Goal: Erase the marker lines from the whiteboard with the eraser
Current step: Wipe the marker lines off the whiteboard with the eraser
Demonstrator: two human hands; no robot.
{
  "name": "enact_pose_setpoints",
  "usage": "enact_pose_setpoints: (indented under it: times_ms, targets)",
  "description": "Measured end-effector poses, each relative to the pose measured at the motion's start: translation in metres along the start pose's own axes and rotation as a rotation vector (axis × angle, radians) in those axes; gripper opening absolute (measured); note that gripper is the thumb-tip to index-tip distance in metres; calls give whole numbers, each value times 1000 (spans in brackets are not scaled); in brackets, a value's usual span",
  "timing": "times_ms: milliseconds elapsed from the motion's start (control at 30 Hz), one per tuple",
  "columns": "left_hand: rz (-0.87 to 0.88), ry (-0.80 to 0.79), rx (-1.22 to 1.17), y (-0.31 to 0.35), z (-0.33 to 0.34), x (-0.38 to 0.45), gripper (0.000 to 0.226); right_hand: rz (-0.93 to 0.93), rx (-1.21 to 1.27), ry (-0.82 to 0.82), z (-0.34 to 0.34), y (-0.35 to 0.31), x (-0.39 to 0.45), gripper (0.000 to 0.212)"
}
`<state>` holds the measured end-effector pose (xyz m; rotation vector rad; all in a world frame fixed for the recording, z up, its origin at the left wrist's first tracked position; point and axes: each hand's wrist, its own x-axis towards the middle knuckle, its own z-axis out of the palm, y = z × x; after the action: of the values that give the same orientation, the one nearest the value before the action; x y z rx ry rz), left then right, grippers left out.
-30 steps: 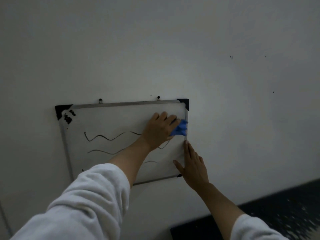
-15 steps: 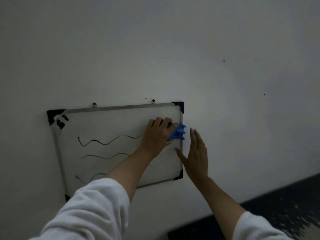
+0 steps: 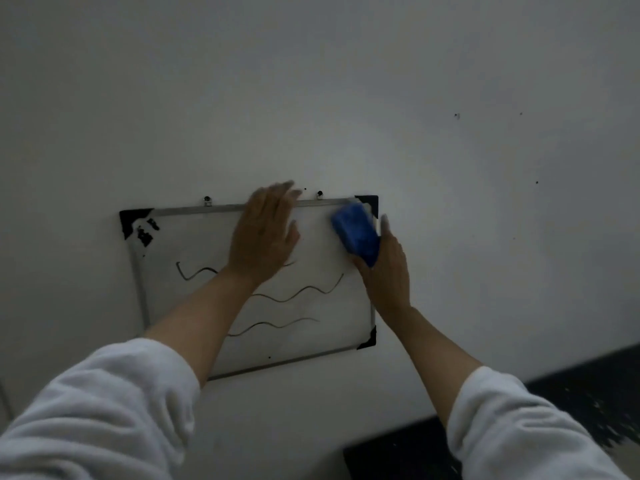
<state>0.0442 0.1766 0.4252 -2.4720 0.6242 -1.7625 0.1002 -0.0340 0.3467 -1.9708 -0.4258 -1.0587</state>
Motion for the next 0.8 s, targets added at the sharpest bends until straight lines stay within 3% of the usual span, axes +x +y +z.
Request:
enact_pose_setpoints:
  times_ms: [33, 100, 167, 267, 300, 333, 433, 467, 500, 633, 667, 800]
  targets:
    - [-26, 7, 55, -10, -4, -2, 47, 92, 55, 54, 5, -6, -2, 84]
    - [-38, -22, 149, -28, -10, -11, 47, 100, -13, 159, 17, -21, -9, 83]
    - [-33, -84, 211, -39, -11, -21, 50, -36, -114, 155, 30, -36, -16, 82]
    - [-64, -172, 234, -44, -10, -34, 54, -400, -298, 36, 40, -42, -19, 82]
    - [-82, -190, 229, -43, -9, -36, 54, -403, -294, 28, 38, -38, -15, 81]
    - [-101, -197, 216, -42, -9, -37, 53, -309, -235, 46, 36, -36, -13, 81]
    - [-138, -195, 195, -39, -8, -36, 53, 260, 133, 228, 33, -35, -10, 80]
    - [-136, -193, 199, -40, -7, -35, 53, 358, 197, 273, 35, -41, -9, 79]
    - [-133, -187, 198, -40, -6, -36, 53, 353, 184, 291, 39, -48, -10, 79]
    - [-126, -138, 179, -44, -2, -38, 53, -188, -158, 95, 45, -45, -23, 81]
    - [-122, -136, 182, -44, -1, -38, 53, -214, -189, 73, 40, -38, -20, 81]
    - [-123, -155, 196, -45, -2, -38, 55, 303, 135, 277, 34, -38, -5, 80]
